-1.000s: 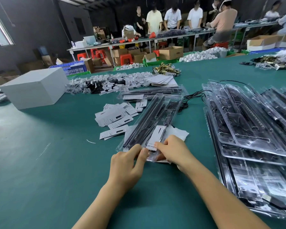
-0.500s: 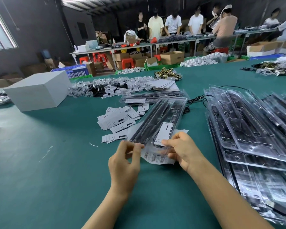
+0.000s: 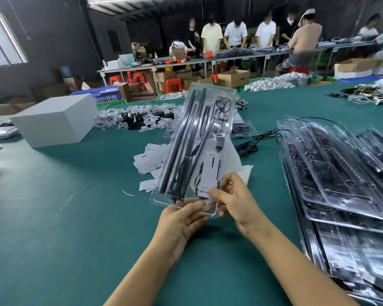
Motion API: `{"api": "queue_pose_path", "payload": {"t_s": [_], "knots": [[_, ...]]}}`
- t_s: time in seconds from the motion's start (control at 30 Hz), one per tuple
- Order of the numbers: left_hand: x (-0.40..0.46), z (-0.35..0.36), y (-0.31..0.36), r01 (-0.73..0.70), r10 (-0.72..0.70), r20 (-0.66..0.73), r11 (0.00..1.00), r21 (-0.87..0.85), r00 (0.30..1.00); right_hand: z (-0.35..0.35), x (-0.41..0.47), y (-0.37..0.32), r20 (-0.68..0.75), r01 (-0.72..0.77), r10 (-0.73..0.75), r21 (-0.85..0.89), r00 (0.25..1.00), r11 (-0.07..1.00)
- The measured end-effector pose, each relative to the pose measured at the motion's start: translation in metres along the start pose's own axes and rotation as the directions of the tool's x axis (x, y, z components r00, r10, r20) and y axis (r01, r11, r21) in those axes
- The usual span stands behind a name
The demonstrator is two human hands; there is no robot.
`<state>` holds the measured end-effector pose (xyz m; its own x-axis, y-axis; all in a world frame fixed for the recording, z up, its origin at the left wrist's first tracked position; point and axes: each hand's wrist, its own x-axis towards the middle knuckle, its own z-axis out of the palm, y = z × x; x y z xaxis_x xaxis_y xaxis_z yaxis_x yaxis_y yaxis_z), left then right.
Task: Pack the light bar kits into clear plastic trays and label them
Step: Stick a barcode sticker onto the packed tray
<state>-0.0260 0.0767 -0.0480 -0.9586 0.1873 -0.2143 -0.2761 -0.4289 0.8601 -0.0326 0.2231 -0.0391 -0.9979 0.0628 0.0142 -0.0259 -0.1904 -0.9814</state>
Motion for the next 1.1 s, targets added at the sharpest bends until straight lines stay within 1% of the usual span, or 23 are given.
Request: {"api": "queue_pose_path", "payload": {"t_s": [0.13, 0.27, 0.4, 0.57, 0.7, 0.87, 1.0, 1.1], "knots": [[0.001, 0.001, -0.003, -0.060, 0.067, -0.054, 0.990, 0.126, 0.996, 0.000, 0.002, 0.006, -0.004, 0.020, -0.021, -0.028, 1.000, 0.999], [-0.002, 0.003, -0.006, -0.112, 0.124, -0.038, 0.964, 0.243, 0.992, -0.002, 0.005, 0.012, -0.004, 0.010, -0.010, -0.008, 1.000, 1.000], [0.000, 0.003, -0.006, -0.126, 0.151, -0.066, 0.947, 0.295, 0.986, -0.002, 0.005, 0.014, -0.004, -0.006, 0.006, 0.000, 1.000, 1.000], [0.001, 0.004, -0.005, -0.166, 0.199, -0.057, 0.918, 0.359, 0.978, -0.002, 0.006, 0.015, -0.009, -0.013, 0.013, -0.014, 1.000, 1.000], [0.002, 0.003, -0.002, -0.180, 0.206, -0.038, 0.920, 0.349, 0.978, -0.001, 0.005, 0.016, 0.002, -0.011, 0.011, -0.022, 1.000, 1.000], [0.008, 0.000, -0.001, -0.182, 0.216, -0.051, 0.910, 0.373, 0.975, 0.000, 0.004, 0.015, 0.003, 0.004, -0.004, -0.036, 1.000, 0.999], [0.013, -0.004, 0.000, -0.248, 0.294, -0.039, 0.865, 0.435, 0.955, 0.001, 0.005, 0.017, -0.025, 0.022, -0.024, -0.075, 0.999, 0.997], [0.014, -0.004, 0.003, -0.281, 0.339, -0.016, 0.806, 0.522, 0.941, 0.001, 0.005, 0.017, -0.045, 0.038, -0.043, -0.093, 0.998, 0.995]]}}
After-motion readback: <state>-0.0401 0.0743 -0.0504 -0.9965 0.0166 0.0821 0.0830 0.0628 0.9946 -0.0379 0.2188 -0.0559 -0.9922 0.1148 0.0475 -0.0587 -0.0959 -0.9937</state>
